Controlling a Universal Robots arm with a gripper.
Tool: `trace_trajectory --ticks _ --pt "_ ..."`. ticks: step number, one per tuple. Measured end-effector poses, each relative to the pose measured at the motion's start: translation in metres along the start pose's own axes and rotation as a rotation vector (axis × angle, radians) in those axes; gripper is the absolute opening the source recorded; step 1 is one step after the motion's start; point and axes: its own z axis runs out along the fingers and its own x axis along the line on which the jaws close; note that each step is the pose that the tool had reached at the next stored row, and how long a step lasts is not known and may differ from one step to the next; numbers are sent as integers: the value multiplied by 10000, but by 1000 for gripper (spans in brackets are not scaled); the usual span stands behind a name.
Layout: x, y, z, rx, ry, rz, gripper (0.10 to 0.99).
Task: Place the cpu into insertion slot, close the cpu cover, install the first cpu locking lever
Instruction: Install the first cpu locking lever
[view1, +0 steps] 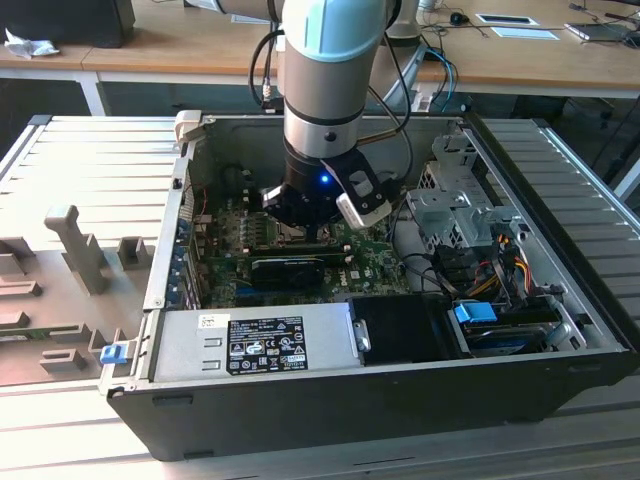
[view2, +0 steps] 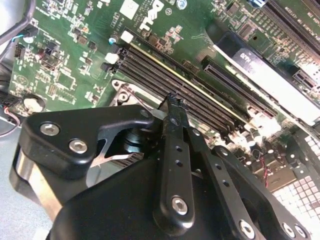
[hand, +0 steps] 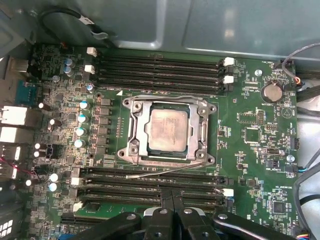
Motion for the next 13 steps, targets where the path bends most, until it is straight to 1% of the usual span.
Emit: trace_trajectory --ticks 7,9,12,13 --pt "5 0 0 -3 0 0 106" --pt "27 6 0 -2 0 1 106" --pt "60 28 12 -68 -4 2 106" --pt "71 37 18 -140 -9 5 106"
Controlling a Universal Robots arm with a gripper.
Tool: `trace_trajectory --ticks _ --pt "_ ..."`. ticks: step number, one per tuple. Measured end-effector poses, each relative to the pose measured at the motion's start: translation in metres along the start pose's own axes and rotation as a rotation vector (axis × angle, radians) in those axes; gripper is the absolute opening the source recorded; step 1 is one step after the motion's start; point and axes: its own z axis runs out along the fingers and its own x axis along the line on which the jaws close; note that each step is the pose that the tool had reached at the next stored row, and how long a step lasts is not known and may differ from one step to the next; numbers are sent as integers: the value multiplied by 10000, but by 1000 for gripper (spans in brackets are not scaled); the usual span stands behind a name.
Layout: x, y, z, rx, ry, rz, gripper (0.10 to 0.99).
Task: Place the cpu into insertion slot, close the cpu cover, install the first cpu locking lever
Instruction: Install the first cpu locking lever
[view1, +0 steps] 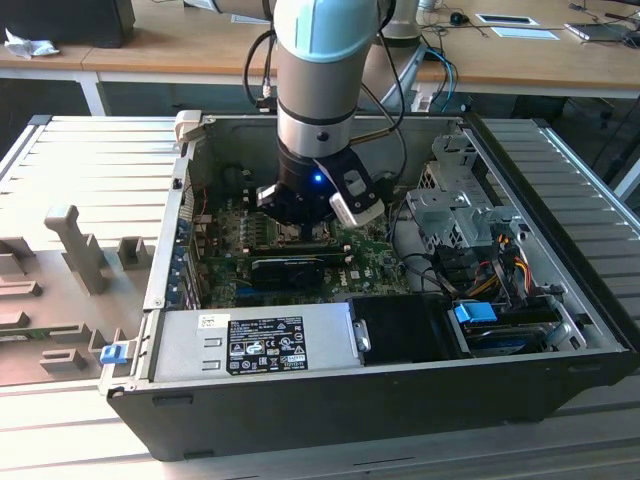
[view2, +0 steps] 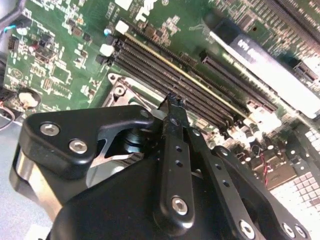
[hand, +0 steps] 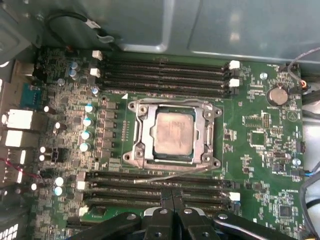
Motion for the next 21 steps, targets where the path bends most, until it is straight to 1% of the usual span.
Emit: trace_trajectory --ticks 2,3,4,5,7,11,12,21 --pt "6 6 6 -120 -9 5 106" --pt "9 14 13 -278 -22 15 106" --pt "23 22 21 -390 -30 27 106" --pt "137 36 42 -503 -40 23 106" --pt "164 32 73 -502 -33 -2 106" --pt "171 21 155 -505 -8 -130 106" --pt "175 20 165 -518 -8 -132 106" --pt "178 20 169 -528 -9 -132 106"
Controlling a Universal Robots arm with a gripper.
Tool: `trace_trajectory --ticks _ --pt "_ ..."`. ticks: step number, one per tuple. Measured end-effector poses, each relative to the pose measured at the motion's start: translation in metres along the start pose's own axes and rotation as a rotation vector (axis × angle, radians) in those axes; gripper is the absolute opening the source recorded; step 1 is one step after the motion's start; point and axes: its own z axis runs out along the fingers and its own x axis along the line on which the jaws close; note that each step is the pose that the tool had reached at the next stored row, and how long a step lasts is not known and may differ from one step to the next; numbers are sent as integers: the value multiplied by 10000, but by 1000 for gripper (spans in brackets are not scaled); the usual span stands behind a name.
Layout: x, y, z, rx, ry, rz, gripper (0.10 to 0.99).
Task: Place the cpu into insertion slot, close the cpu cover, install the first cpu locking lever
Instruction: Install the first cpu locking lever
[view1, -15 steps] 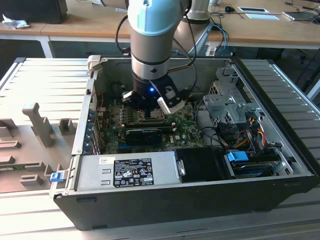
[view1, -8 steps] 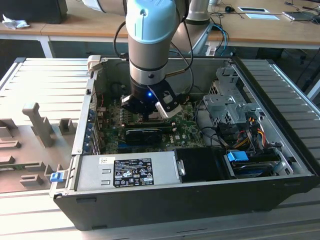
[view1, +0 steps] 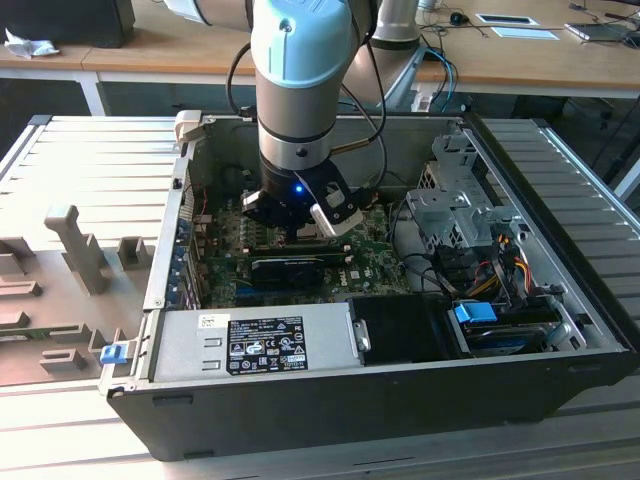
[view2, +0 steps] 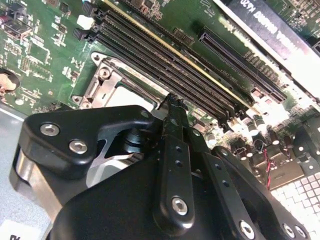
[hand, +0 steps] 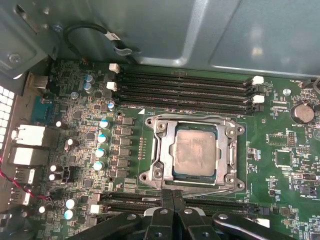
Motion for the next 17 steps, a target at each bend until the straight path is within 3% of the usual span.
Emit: trace_trajectory --ticks 17 --pt "1 -2 6 -20 -1 -2 106"
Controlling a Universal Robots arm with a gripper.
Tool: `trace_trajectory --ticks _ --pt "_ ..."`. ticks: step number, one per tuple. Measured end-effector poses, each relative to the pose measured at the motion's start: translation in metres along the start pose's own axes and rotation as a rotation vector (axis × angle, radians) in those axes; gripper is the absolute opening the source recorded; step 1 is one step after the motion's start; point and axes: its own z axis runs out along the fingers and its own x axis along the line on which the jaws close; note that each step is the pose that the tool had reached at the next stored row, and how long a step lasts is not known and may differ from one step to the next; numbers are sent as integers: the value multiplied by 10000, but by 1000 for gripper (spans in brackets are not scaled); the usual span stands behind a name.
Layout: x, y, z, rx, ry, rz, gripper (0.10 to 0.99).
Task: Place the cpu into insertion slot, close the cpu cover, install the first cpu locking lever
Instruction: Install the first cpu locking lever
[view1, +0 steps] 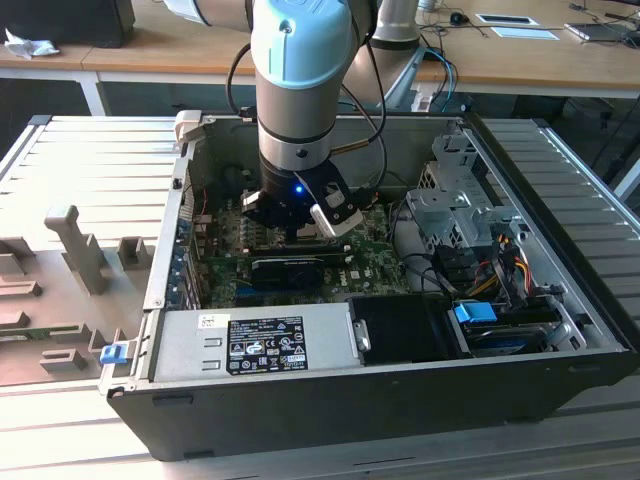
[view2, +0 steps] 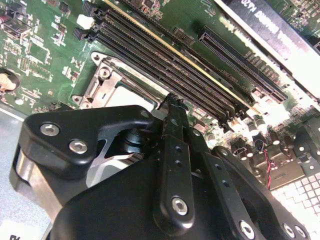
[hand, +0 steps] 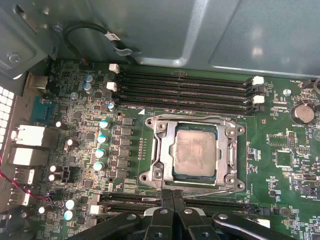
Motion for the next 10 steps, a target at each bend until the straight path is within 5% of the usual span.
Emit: trace_trajectory --ticks 8,10 --pt "115 -1 45 -43 -29 -14 106" --pt "164 -20 78 -248 -25 -125 106"
